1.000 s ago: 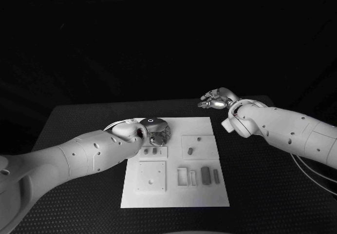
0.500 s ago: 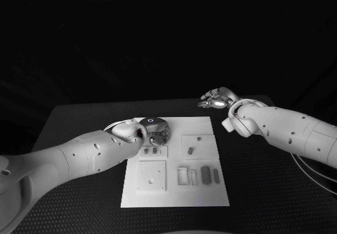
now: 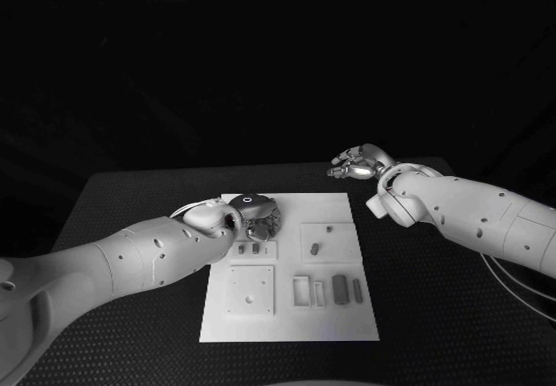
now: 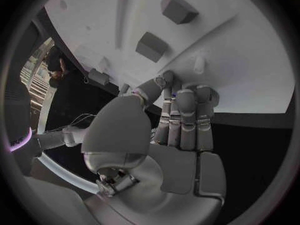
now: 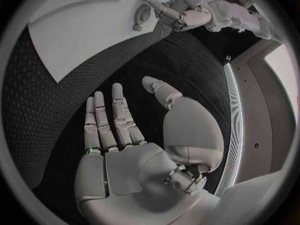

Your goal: Assemble the parts on the task board

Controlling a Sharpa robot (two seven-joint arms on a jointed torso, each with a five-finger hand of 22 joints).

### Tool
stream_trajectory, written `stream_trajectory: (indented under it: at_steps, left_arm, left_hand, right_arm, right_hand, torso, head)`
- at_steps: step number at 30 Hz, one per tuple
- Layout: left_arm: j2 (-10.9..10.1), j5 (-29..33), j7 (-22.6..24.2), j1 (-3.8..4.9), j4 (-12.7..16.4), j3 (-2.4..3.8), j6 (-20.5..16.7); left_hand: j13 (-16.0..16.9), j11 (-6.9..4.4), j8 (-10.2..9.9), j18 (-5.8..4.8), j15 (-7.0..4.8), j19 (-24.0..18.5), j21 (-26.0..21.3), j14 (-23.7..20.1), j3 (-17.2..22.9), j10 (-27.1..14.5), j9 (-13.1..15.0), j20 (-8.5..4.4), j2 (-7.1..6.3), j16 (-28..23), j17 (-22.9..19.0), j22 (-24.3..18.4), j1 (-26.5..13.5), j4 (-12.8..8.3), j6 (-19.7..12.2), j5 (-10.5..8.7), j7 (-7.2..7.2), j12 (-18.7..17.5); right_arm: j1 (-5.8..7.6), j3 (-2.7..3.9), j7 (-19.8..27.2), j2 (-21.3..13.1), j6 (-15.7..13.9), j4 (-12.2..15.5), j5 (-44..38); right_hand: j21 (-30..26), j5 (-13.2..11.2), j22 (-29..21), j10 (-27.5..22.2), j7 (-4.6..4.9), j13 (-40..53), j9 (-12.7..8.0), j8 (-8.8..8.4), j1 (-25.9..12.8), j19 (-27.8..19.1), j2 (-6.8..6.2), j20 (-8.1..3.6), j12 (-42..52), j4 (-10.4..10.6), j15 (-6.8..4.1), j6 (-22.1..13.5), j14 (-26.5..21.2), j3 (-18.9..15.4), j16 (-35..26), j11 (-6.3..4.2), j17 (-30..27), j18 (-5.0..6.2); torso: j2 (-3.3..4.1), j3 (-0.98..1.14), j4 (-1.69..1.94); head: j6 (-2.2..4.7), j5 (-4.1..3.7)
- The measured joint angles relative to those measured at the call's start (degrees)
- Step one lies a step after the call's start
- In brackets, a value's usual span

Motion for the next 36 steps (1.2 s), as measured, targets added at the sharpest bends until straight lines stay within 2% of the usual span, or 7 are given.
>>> stream_trajectory:
  at_steps: [5,9,10,14,16,20,36]
  left_arm:
    - [-0.6,0.0,0.0,-0.12,0.6,0.01,-0.5]
    - [-1.7,0.0,-0.2,-0.48,1.3,0.75,-0.6]
    - [-1.9,0.1,-0.3,-0.58,1.4,1.06,-0.6]
    - [-2.5,0.2,-0.6,-0.67,2.4,3.42,-0.5]
    - [-2.9,0.4,-0.6,-0.58,3.1,4.31,-0.5]
    - [-4.3,0.9,-0.8,-0.5,4.6,5.32,-0.5]
    - [-9.1,2.7,-1.7,-0.34,7.3,5.35,1.9]
  left_hand:
    - [0.0,-0.1,0.0,0.02,-0.01,0.1,0.0,0.0,0.1,0.1,0.0,-0.06,0.0,0.0,0.0,0.0,0.0,-0.1,0.0,0.0,-0.01,0.1]
    - [0.0,-0.31,0.0,0.02,-0.01,0.1,0.0,0.0,0.3,0.3,0.0,-0.06,0.0,0.0,-0.1,0.0,0.0,0.0,0.0,0.0,-0.01,0.1]
    - [0.0,-0.33,0.0,0.01,-0.01,0.1,0.0,0.0,0.3,0.5,0.0,-0.06,0.0,0.0,-0.1,0.0,0.0,0.0,0.0,0.0,-0.01,0.1]
    - [0.0,-0.27,-0.1,0.01,-0.19,0.1,0.0,0.2,0.3,0.9,0.0,-0.05,0.0,0.0,-0.1,0.0,0.0,0.0,0.0,-0.01,-0.02,0.1]
    - [0.3,-0.2,-0.1,0.01,-0.19,0.1,0.0,0.2,0.3,1.0,-0.1,-0.05,0.0,0.0,-0.1,0.0,0.0,0.0,0.1,-0.01,-0.02,0.2]
    - [1.1,0.26,-0.1,0.02,-0.19,0.2,0.0,0.2,0.3,2.2,-0.1,0.04,0.0,0.0,-0.1,0.0,0.0,0.0,0.3,-0.01,-0.01,0.3]
    - [1.0,0.53,0.1,0.02,-0.18,0.2,0.0,0.2,0.3,2.1,-0.1,0.05,-0.02,0.0,-0.2,0.0,0.0,0.0,0.2,-0.08,0.02,0.3]
  right_arm:
    - [0.0,0.0,0.0,0.0,0.0,0.0,0.0]
    - [0.0,0.0,0.0,0.0,0.0,0.0,0.0]
    - [0.0,0.0,0.0,0.0,0.0,0.0,0.0]
    - [0.0,0.0,0.0,0.0,0.0,0.0,0.0]
    - [0.0,0.0,0.0,-0.1,0.0,0.0,0.0]
    - [0.0,0.0,0.0,-0.2,0.0,0.0,0.0]
    - [0.0,0.0,0.0,-0.8,0.0,0.3,0.0]
  right_hand:
    - [0.0,0.0,0.0,0.0,0.0,0.0,0.0,0.0,0.0,0.0,0.0,0.0,0.0,0.0,0.0,0.0,0.0,0.0,0.0,0.0,0.0,0.01]
    - [0.0,0.0,0.0,0.0,0.02,0.0,0.0,0.0,0.0,0.0,0.0,0.0,0.0,0.0,0.0,0.0,0.0,0.0,0.0,0.0,0.0,0.0]
    - [0.0,0.0,0.0,0.0,0.02,0.0,0.0,0.0,0.0,0.0,0.0,0.0,0.0,0.0,0.0,0.0,0.0,0.0,0.0,0.0,0.0,0.0]
    - [0.0,0.0,0.0,0.0,0.03,0.0,0.0,0.0,0.0,0.0,0.0,0.0,0.0,0.0,0.0,0.0,0.0,0.0,0.0,0.0,-0.1,0.0]
    - [0.0,0.0,0.0,0.0,0.03,0.0,0.0,0.0,0.0,0.0,0.0,0.0,0.0,0.0,0.0,0.0,0.0,0.0,0.0,0.0,-0.1,0.0]
    - [0.0,0.0,0.0,0.0,0.04,0.0,0.0,0.0,0.0,0.0,0.0,0.0,0.0,0.0,0.0,0.0,0.0,0.0,0.0,0.0,-0.1,0.0]
    - [0.0,0.0,0.0,0.0,0.13,0.0,0.0,0.0,0.0,0.0,0.0,0.0,0.0,0.0,0.0,-0.1,0.0,0.0,0.0,0.0,0.0,0.0]
  torso:
    - [0.0,0.01,-0.01]
    - [-0.01,0.01,-0.01]
    - [-0.01,0.01,-0.01]
    - [-0.03,0.02,-0.03]
    - [-0.04,0.02,-0.04]
    - [-0.04,0.07,-0.03]
    - [-0.04,0.09,0.03]
  head:
    - [0.14,0.08]
    - [0.24,0.09]
    - [0.26,0.12]
    - [0.33,0.16]
    - [0.36,0.16]
    - [0.47,0.16]
    - [0.37,0.18]
